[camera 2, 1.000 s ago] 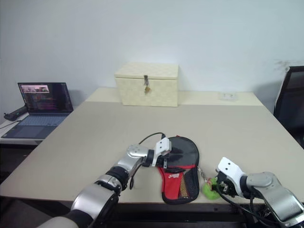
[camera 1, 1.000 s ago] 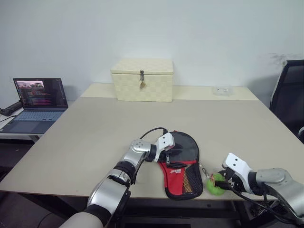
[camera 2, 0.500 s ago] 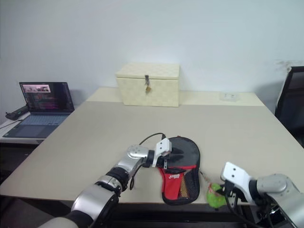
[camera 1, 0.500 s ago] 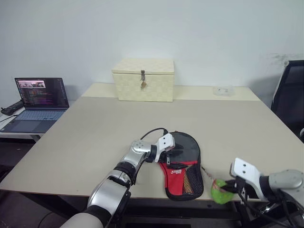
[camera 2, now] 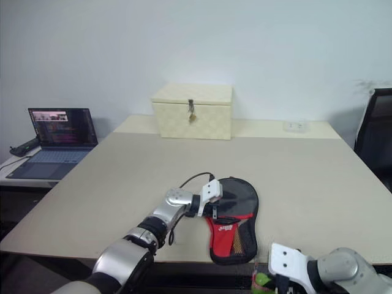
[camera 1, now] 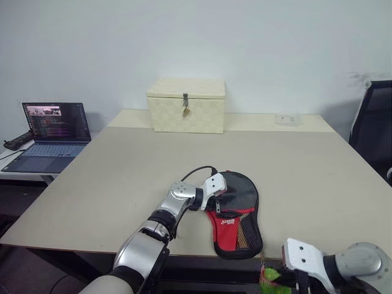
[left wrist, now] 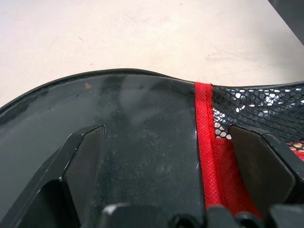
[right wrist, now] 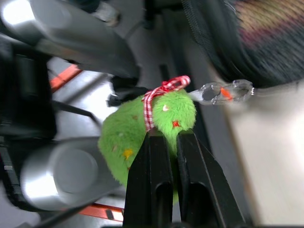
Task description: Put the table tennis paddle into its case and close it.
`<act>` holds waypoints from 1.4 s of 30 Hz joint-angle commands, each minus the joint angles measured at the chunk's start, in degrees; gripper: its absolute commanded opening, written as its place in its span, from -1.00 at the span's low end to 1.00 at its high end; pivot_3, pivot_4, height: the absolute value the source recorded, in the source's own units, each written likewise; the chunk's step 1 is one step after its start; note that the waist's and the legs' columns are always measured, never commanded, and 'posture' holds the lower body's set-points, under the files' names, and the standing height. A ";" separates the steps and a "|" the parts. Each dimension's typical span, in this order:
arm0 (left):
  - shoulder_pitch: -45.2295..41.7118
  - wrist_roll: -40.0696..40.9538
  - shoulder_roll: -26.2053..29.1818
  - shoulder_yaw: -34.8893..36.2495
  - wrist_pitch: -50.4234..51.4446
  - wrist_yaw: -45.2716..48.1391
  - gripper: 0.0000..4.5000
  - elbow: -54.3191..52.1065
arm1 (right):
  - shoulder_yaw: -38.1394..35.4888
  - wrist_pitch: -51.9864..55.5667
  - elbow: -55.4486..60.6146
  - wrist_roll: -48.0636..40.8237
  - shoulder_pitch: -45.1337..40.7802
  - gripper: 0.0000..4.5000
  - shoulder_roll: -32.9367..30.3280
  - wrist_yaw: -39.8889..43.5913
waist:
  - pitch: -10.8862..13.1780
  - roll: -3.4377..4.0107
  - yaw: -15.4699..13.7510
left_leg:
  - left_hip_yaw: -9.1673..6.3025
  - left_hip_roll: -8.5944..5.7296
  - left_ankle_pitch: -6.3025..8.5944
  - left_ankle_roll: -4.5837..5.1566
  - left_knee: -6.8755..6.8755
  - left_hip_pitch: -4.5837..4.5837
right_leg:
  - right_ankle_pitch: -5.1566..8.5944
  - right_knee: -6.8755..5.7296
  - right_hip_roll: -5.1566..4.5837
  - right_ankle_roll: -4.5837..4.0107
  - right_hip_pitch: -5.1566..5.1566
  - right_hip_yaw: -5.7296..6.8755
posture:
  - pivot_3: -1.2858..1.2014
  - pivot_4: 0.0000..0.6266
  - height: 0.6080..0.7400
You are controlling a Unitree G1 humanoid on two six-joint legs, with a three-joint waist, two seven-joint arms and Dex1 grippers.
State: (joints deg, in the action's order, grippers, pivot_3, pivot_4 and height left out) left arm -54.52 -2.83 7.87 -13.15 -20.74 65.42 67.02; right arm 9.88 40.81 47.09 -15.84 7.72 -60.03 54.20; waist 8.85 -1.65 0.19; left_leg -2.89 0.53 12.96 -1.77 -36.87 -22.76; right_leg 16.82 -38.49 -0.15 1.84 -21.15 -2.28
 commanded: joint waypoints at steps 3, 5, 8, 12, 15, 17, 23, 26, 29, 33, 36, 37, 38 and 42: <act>2.97 -6.19 0.25 -4.24 1.06 -0.54 1.00 4.15 | 4.30 0.90 6.40 -1.29 0.15 -0.99 -0.49 0.88 | -0.06 -0.06 0.00 | -0.01 0.01 0.00 0.00 0.00 0.00 | 0.00 0.03 0.00 0.00 0.01 0.01 | 0.03 -0.52 1.00; 2.86 -6.35 0.21 -4.27 1.05 -0.60 1.00 4.17 | 4.89 0.89 6.78 -1.25 0.23 -0.99 -0.40 0.71 | -0.08 -0.07 0.00 | -0.01 0.02 0.01 -0.01 0.01 0.00 | 0.00 0.08 0.00 0.00 0.02 0.01 | 0.03 -0.52 1.00; 2.72 -6.54 0.13 -4.27 1.10 -0.62 1.00 4.19 | 5.68 0.56 6.19 -0.99 -0.25 -0.99 0.10 0.54 | -0.16 -0.03 0.00 | -0.06 0.05 0.01 -0.01 0.05 0.00 | -0.02 0.29 0.00 0.04 0.08 0.08 | 0.03 -0.52 1.00; 2.67 -6.64 0.08 -4.24 0.98 -0.42 1.00 4.07 | 7.79 -0.31 3.11 1.93 -1.42 -0.99 1.55 -1.74 | -0.21 -0.09 -0.01 | -0.05 0.05 0.02 -0.01 0.14 -0.03 | -0.05 0.47 -0.01 0.08 0.11 0.07 | 0.03 -0.52 1.00; 2.39 -6.11 -0.03 -3.68 0.97 -0.37 1.00 3.83 | 6.16 0.44 0.57 0.55 -2.68 -0.65 2.75 -1.79 | -0.21 -0.09 -0.01 | -0.05 0.04 0.02 -0.02 0.15 -0.04 | -0.06 0.50 -0.01 0.09 0.11 0.06 | 0.03 -0.52 1.00; 2.22 -5.49 -0.09 -3.09 0.89 -0.41 1.00 3.55 | 4.46 0.34 -1.00 -0.14 -3.53 -0.36 3.22 -1.85 | -0.20 -0.10 -0.01 | -0.05 0.04 0.02 -0.02 0.15 -0.04 | -0.07 0.49 -0.02 0.11 0.11 0.06 | 0.03 -0.52 1.00; 2.39 -0.94 0.51 0.72 0.62 1.60 1.00 -0.58 | -6.82 1.86 -7.72 -5.74 -8.07 0.13 5.36 -2.15 | -0.13 -0.07 0.04 | -0.03 0.05 0.02 -0.01 0.14 -0.06 | -0.09 0.48 -0.02 0.15 0.08 -0.01 | 0.03 -0.52 1.00; 4.31 3.71 2.60 4.39 2.96 3.42 1.00 -8.84 | -10.87 0.03 -14.72 -5.69 -13.67 0.13 8.33 -4.87 | 0.06 -0.14 0.19 | -0.01 0.05 0.02 -0.01 0.22 -0.16 | -0.09 0.49 0.00 0.14 -0.06 0.00 | 0.03 -0.52 1.00; 11.41 10.61 7.98 9.15 12.86 4.08 1.00 -27.23 | -9.63 -4.06 -24.37 -3.88 -22.68 0.13 11.99 -5.64 | 0.79 0.04 1.92 | 0.00 0.13 0.01 -0.01 0.39 -0.15 | -0.11 0.38 0.02 0.10 -0.25 -0.24 | 0.03 -0.52 1.00; 23.06 15.42 14.31 13.53 25.64 -1.11 1.00 -49.40 | -7.03 -13.06 -38.48 -0.62 -31.77 0.13 17.42 -4.74 | 1.18 0.08 2.47 | -0.10 0.27 0.00 -0.02 0.71 -0.13 | -0.32 0.28 -0.02 -0.37 -0.47 -0.25 | 0.03 -0.52 1.00; 31.77 18.53 17.51 18.11 32.70 -6.69 1.00 -63.87 | -5.76 -19.80 -52.85 1.98 -38.70 0.13 19.19 -1.87 | 1.38 0.22 1.86 | -0.16 0.23 0.00 -0.02 0.81 -0.23 | -0.28 0.27 -0.08 -0.51 -0.57 -0.19 | 0.03 -0.52 1.00; 33.35 19.02 17.78 18.65 34.55 -8.53 1.00 -67.18 | -5.94 -22.25 -58.35 2.59 -41.11 0.13 19.46 -0.88 | 1.47 0.22 1.73 | -0.12 0.24 0.00 -0.02 0.81 -0.24 | -0.28 0.32 -0.13 -0.53 -0.59 -0.20 | 0.03 -0.52 1.00; 34.81 19.62 18.18 19.43 35.88 -10.07 1.00 -69.95 | -5.92 -24.40 -63.11 3.42 -43.26 0.13 19.58 -0.18 | 1.59 0.28 1.34 | -0.10 0.20 0.00 -0.02 0.81 -0.25 | -0.28 0.33 -0.19 -0.52 -0.59 -0.20 | 0.03 -0.52 1.00; 35.39 20.27 18.71 19.46 38.77 -13.85 1.00 -74.04 | -5.74 -32.55 -77.92 6.41 -49.86 0.13 19.28 2.29 | 1.76 0.36 0.30 | -0.11 -0.01 0.00 -0.02 0.74 -0.28 | -0.31 0.37 -0.42 -0.47 -0.54 -0.11 | 0.03 -0.52 1.00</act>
State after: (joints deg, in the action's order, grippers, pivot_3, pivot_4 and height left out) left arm -18.05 16.09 26.26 5.91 17.29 53.13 -3.49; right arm 5.20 12.52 -27.00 -10.48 -40.01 -39.88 55.11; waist 10.61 -1.29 0.49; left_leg -2.96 0.51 12.96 -1.79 -36.14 -23.03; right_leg 16.50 -38.11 -0.57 1.40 -21.67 -2.40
